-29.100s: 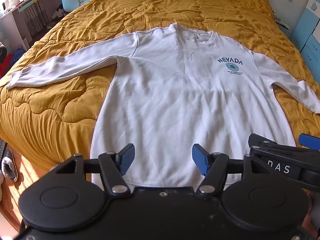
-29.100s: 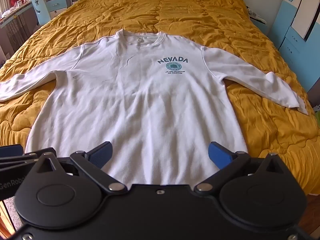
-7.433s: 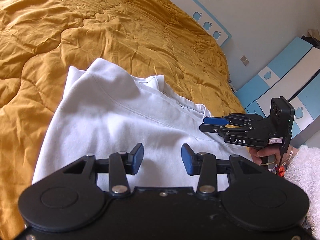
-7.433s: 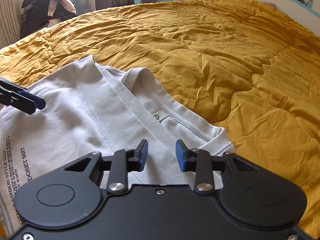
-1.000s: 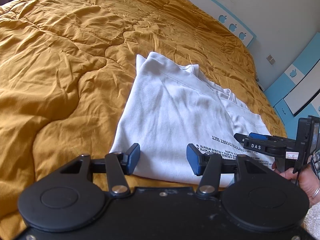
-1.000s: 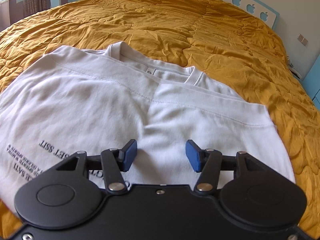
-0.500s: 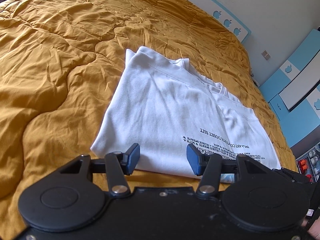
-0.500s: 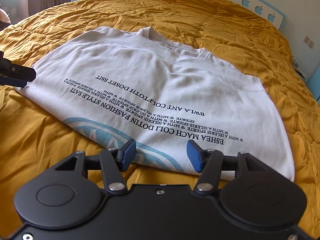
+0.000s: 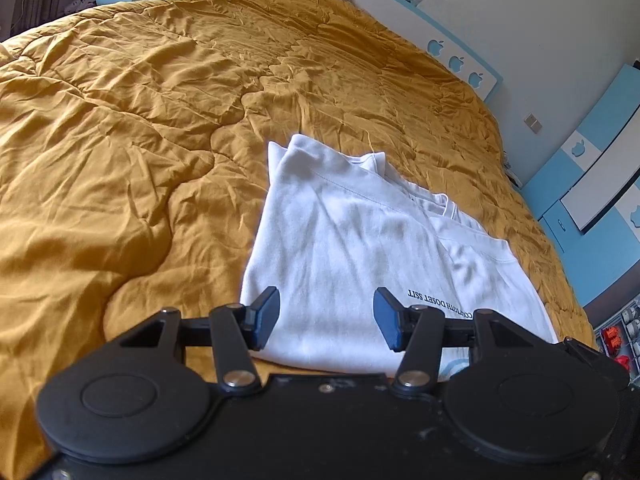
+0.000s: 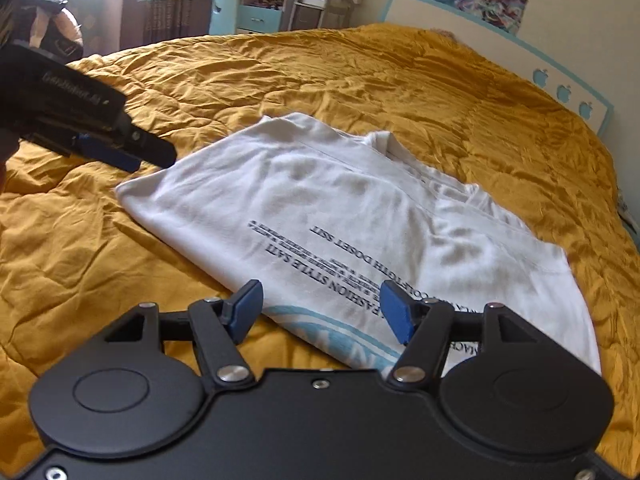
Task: Fold small clothes
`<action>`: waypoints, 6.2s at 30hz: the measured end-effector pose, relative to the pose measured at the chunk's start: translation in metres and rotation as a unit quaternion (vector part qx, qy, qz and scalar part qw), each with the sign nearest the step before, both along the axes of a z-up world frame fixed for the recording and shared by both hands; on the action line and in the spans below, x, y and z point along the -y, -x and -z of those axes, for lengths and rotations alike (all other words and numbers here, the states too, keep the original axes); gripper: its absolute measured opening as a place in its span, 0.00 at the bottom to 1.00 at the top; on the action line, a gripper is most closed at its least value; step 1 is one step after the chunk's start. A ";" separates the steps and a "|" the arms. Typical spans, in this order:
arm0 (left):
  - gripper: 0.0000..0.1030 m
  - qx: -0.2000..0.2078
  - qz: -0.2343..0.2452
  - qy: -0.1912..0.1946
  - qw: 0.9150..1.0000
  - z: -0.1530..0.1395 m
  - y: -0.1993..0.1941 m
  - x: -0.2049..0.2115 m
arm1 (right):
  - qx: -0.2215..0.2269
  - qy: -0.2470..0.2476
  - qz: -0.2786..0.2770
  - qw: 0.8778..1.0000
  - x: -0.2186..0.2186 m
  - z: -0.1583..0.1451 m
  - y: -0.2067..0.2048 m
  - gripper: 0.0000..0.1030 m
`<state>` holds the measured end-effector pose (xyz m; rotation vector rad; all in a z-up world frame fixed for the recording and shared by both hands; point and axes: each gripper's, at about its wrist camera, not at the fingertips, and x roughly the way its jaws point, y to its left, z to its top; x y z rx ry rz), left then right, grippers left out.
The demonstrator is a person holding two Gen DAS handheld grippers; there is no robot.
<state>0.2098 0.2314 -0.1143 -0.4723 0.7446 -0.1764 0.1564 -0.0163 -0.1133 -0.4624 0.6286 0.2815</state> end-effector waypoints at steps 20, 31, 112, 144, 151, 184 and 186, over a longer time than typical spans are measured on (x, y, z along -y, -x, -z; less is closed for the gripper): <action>0.53 -0.069 0.060 0.003 0.996 0.023 -0.098 -0.058 | 0.050 0.136 -0.129 0.981 -0.148 0.044 -0.018 0.63; 0.53 -0.097 0.065 0.089 0.989 0.059 -0.186 -0.056 | 0.072 0.136 -0.124 0.980 -0.164 0.050 -0.021 0.63; 0.28 -0.056 0.189 0.113 0.974 0.013 -0.305 0.435 | 0.080 -0.214 0.298 0.927 0.286 0.019 0.014 0.18; 0.42 -0.029 0.229 0.009 0.973 0.036 -0.086 0.287 | -0.062 -0.367 0.145 0.917 0.337 0.011 -0.070 0.39; 0.44 -0.035 0.239 0.010 0.970 0.041 -0.089 0.284 | -0.029 -0.365 0.160 0.917 0.330 0.002 -0.059 0.07; 0.06 0.056 0.266 -0.270 0.924 0.038 -0.023 0.295 | -0.057 -0.447 0.209 0.868 0.365 0.025 0.011 0.12; 0.05 0.065 0.254 -0.269 0.927 0.030 -0.021 0.292 | -0.050 -0.448 0.202 0.870 0.362 0.020 0.013 0.09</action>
